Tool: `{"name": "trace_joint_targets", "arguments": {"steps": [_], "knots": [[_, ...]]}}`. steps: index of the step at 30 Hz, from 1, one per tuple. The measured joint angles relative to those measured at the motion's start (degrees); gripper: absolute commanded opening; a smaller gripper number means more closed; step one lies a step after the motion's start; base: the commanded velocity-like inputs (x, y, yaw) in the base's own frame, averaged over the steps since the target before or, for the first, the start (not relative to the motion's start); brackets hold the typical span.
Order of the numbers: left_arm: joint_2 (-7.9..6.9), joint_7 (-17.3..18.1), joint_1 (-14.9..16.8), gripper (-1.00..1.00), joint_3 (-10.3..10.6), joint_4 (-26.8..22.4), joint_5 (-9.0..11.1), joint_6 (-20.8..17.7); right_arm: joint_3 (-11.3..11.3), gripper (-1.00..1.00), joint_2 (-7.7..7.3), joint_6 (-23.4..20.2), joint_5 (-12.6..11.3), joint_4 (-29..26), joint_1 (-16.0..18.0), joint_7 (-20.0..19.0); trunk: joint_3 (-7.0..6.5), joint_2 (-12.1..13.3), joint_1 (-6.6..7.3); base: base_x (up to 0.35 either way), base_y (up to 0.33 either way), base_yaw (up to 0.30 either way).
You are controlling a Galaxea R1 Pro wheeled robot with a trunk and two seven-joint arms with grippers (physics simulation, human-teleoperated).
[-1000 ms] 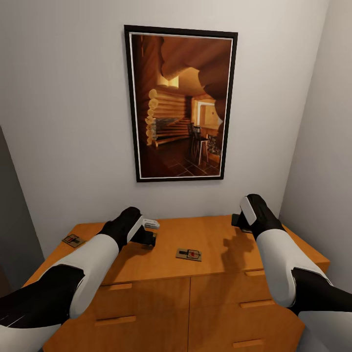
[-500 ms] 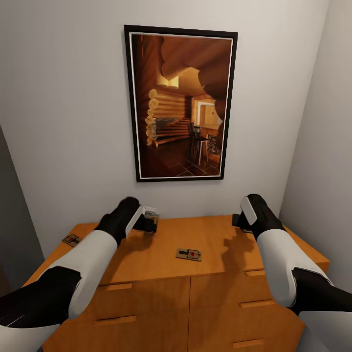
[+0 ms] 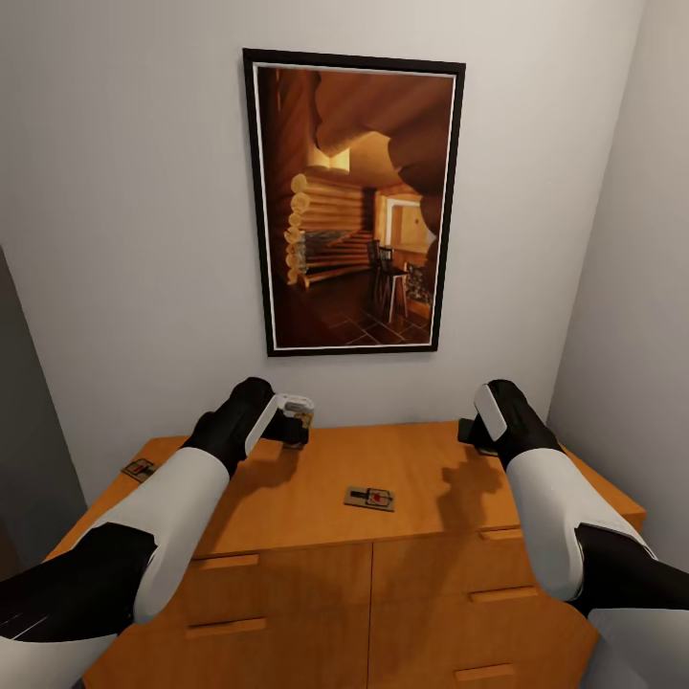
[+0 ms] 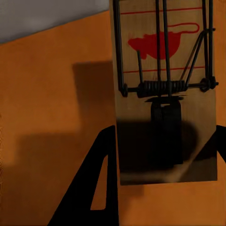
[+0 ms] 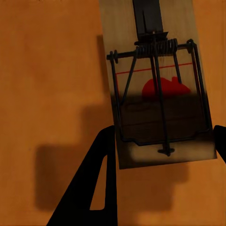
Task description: Take the four mousetraps from the cabinet in the bathroom and place them on the bathroom floor. Make sure all four end up on the same floor surface, and ensure that at least two of them are either under or directly next to the same bathroom sink.
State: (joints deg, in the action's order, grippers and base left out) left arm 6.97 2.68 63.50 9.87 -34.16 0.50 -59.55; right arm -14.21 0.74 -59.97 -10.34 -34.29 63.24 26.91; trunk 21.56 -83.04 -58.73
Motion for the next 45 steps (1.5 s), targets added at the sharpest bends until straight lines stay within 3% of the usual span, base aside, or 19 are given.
{"name": "trace_joint_targets", "arguments": {"steps": [22,45], "knots": [[-0.25,-0.07,0.00,-1.00,0.03,0.97,0.07,0.13,0.04,-1.00,-0.01,0.00,0.02,-0.09,0.00,0.00,0.00,0.00,-0.01,-0.010,0.000,0.000],[-0.62,0.02,0.00,-1.00,-0.07,1.76,0.46,0.00,0.19,-1.00,0.01,0.00,0.04,-0.38,0.00,0.00,0.00,0.00,-0.04,-0.319,0.000,0.000]]}}
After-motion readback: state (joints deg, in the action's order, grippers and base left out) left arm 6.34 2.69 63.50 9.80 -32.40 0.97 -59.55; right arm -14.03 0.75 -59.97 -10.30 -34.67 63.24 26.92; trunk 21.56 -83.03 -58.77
